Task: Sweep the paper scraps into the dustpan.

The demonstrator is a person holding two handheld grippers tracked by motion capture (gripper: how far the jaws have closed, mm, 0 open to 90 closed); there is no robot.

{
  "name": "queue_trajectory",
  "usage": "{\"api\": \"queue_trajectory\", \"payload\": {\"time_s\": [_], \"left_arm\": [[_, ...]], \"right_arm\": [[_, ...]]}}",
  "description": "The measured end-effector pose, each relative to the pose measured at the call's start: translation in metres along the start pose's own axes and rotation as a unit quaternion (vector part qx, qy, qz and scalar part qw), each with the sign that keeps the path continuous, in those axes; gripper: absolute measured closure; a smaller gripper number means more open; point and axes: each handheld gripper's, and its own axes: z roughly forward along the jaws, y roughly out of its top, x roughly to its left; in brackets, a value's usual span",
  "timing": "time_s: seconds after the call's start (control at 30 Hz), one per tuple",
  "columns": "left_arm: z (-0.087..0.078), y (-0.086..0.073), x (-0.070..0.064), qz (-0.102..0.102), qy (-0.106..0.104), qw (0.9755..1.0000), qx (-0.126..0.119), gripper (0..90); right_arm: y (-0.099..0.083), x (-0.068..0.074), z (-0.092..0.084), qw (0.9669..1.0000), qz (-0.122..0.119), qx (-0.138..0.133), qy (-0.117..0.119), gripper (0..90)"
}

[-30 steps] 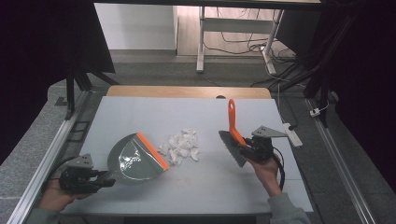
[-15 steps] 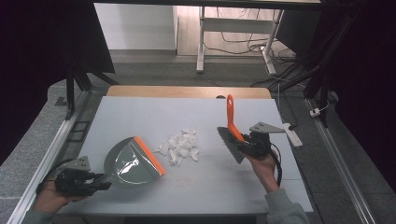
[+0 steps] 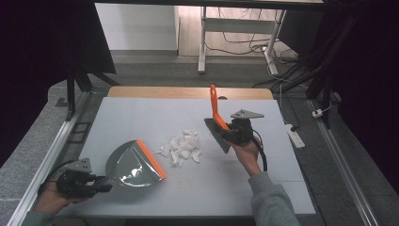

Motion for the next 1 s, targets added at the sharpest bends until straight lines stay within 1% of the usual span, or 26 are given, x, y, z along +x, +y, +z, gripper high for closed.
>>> {"api": "queue_trajectory", "payload": {"time_s": [0.17, 0.3, 0.5, 0.63, 0.67, 0.8, 0.93, 1.0], "left_arm": [[0.006, 0.003, -0.001, 0.002, -0.002, 1.0, 0.005, 61.7], [0.01, 0.005, -0.001, -0.005, -0.003, 1.0, 0.006, 61.7], [0.016, 0.007, -0.001, -0.003, -0.008, 0.9999, 0.01, 61.7], [0.017, 0.007, 0.001, -0.004, -0.011, 0.9999, 0.012, 61.7], [0.018, 0.007, 0.001, -0.003, -0.009, 0.9999, 0.013, 61.7], [0.02, 0.008, 0.001, -0.002, -0.009, 0.9999, 0.011, 61.8], [0.024, 0.011, 0.0, 0.002, -0.015, 0.9997, 0.017, 61.8], [0.026, 0.012, 0.0, 0.003, -0.015, 0.9996, 0.022, 61.7]], "right_arm": [[0.003, -0.001, 0.009, 1.0, 0.006, 0.004, -0.005, 70.5], [0.004, -0.003, 0.015, 0.9998, 0.013, 0.007, -0.011, 70.5], [0.004, -0.004, 0.025, 0.9996, 0.017, 0.015, -0.018, 70.5], [0.004, -0.004, 0.032, 0.9994, 0.018, 0.021, -0.022, 70.5], [0.004, -0.004, 0.036, 0.9992, 0.019, 0.025, -0.024, 70.5], [0.004, -0.004, 0.042, 0.999, 0.018, 0.03, -0.026, 70.5], [0.005, -0.003, 0.049, 0.9987, 0.016, 0.038, -0.031, 70.5], [0.005, -0.002, 0.053, 0.9984, 0.013, 0.043, -0.035, 70.5]]}}
